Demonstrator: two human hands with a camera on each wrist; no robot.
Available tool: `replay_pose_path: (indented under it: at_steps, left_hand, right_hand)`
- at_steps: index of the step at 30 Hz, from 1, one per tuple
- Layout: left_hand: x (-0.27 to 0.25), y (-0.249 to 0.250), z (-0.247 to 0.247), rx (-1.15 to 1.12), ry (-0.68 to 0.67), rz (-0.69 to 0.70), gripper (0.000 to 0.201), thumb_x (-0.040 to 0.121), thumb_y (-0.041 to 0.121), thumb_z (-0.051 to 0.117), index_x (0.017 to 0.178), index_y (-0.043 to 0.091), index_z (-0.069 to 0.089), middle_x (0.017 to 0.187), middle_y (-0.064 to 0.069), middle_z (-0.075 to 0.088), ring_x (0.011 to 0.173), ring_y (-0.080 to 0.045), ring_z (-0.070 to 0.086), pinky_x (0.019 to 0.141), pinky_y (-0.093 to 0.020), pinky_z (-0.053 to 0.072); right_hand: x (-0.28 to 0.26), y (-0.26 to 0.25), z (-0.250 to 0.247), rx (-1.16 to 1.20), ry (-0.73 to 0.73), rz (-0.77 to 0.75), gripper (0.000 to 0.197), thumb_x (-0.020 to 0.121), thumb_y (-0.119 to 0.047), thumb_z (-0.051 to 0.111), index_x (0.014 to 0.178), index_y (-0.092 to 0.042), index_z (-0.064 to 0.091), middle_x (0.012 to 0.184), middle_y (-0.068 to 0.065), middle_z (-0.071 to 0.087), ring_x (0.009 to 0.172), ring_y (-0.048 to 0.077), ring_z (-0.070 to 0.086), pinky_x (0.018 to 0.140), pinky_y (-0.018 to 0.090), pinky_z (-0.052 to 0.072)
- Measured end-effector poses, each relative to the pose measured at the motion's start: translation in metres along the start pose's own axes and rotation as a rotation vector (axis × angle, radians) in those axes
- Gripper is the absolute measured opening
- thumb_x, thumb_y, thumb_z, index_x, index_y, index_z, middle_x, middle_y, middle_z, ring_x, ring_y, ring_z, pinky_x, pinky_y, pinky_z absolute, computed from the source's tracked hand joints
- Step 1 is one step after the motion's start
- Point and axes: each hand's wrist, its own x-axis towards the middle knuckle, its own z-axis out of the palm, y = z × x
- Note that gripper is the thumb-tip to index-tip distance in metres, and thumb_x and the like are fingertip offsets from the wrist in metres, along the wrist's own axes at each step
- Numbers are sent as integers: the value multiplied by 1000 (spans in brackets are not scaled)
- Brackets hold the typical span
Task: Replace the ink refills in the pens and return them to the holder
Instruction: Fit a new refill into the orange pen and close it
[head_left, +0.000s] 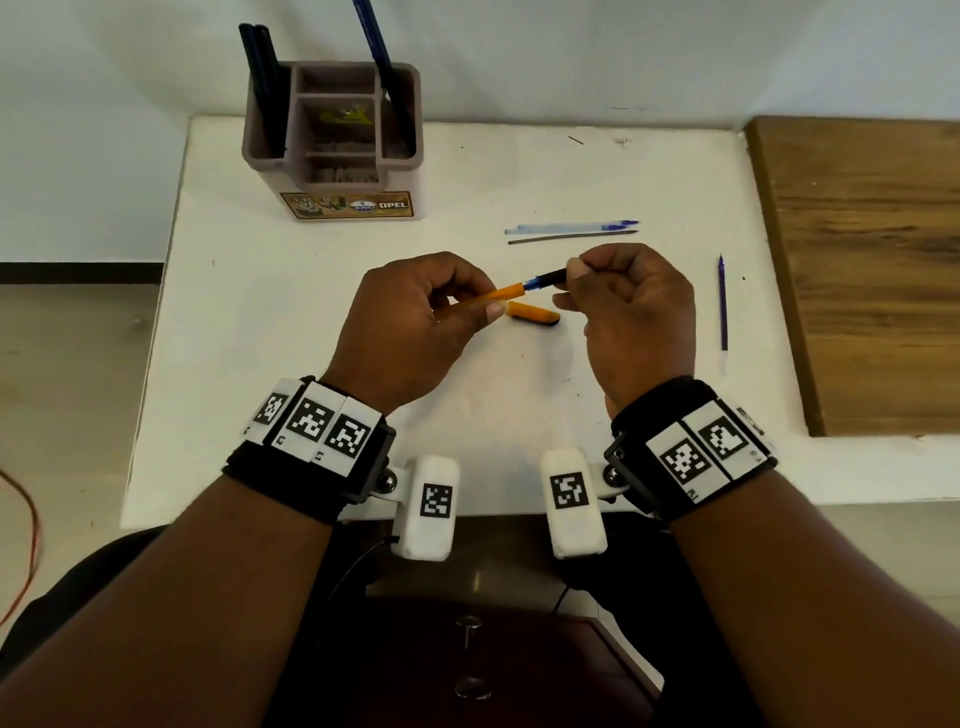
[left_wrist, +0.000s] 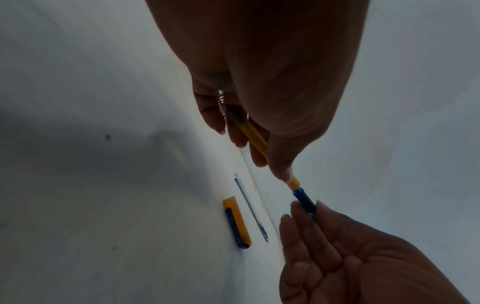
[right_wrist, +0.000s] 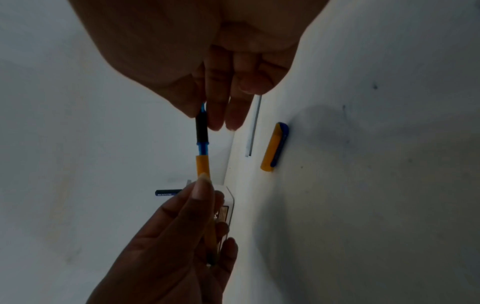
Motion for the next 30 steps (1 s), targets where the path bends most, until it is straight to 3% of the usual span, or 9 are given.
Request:
replay_pose_path:
  at_steps: [7, 12, 16, 20, 23, 25, 27, 30]
  left_hand:
    - [0, -1, 1, 17, -2, -16, 10, 86, 43, 73, 92, 36, 70, 80, 21, 64, 77, 4, 55, 62, -6, 37]
    - [0, -1, -1, -23, 13, 5, 9, 87, 37, 75, 93, 30, 73, 77, 20, 65, 71, 4, 55, 61, -5, 37]
    - [2, -2, -4, -39, -1, 11, 7, 89, 35, 73, 93, 30, 74, 79, 21, 67, 72, 5, 60, 62, -3, 38]
    - [1, -1, -6, -42, -31, 35, 7, 88, 32, 74, 94, 28, 75, 78, 24, 65, 73, 7, 60, 63, -2, 37]
    - [1, -1, -7, -47, -38, 39, 7, 88, 33, 74, 95, 29, 75, 76, 24, 65, 71, 7, 59, 63, -3, 38]
    - [2, -1, -8, -54, -39, 28, 6, 89, 34, 74, 94, 31, 73, 76, 23, 65, 71, 7, 59, 62, -3, 38]
    - [2, -1, -8, -64, -44, 24, 6, 89, 33, 74, 94, 31, 73, 76, 23, 65, 70, 7, 59, 62, -3, 37]
    - [2, 0, -9, -68, -48, 37, 7, 89, 33, 74, 95, 30, 74, 76, 21, 66, 69, 5, 59, 62, -4, 37]
  right_hand:
    - [0, -1, -1, 59, -72, 63, 3, 94, -9, 66, 91, -11, 65, 86, 6, 77, 66, 13, 73, 55, 12, 48]
    - [2, 4, -3, -3, -115, 73, 9, 94, -16, 68, 92, -7, 68, 79, 5, 76, 64, 10, 72, 54, 10, 47]
    - [9, 11, -5, -197, -159, 31, 27, 94, -34, 68, 78, -12, 67, 59, 0, 69, 64, 16, 71, 64, 23, 46]
    - [9, 14, -4, -372, -203, 46, 55, 99, -53, 50, 67, -10, 62, 45, -5, 57, 55, 16, 69, 68, 35, 51]
    - [9, 13, -3, -396, -221, 25, 62, 101, -55, 42, 72, -5, 64, 51, -1, 62, 58, 17, 69, 68, 34, 50]
    - [11, 13, -5, -328, -249, -6, 49, 102, -45, 49, 81, -4, 65, 64, 5, 67, 65, 21, 70, 63, 29, 45]
    - [12, 14, -7, -291, -280, -43, 38, 100, -34, 56, 79, -3, 63, 68, 8, 68, 63, 15, 68, 62, 28, 42]
    - [11, 17, -4, -385, -280, -80, 57, 103, -45, 47, 72, -1, 63, 62, 9, 69, 56, 9, 59, 61, 27, 44]
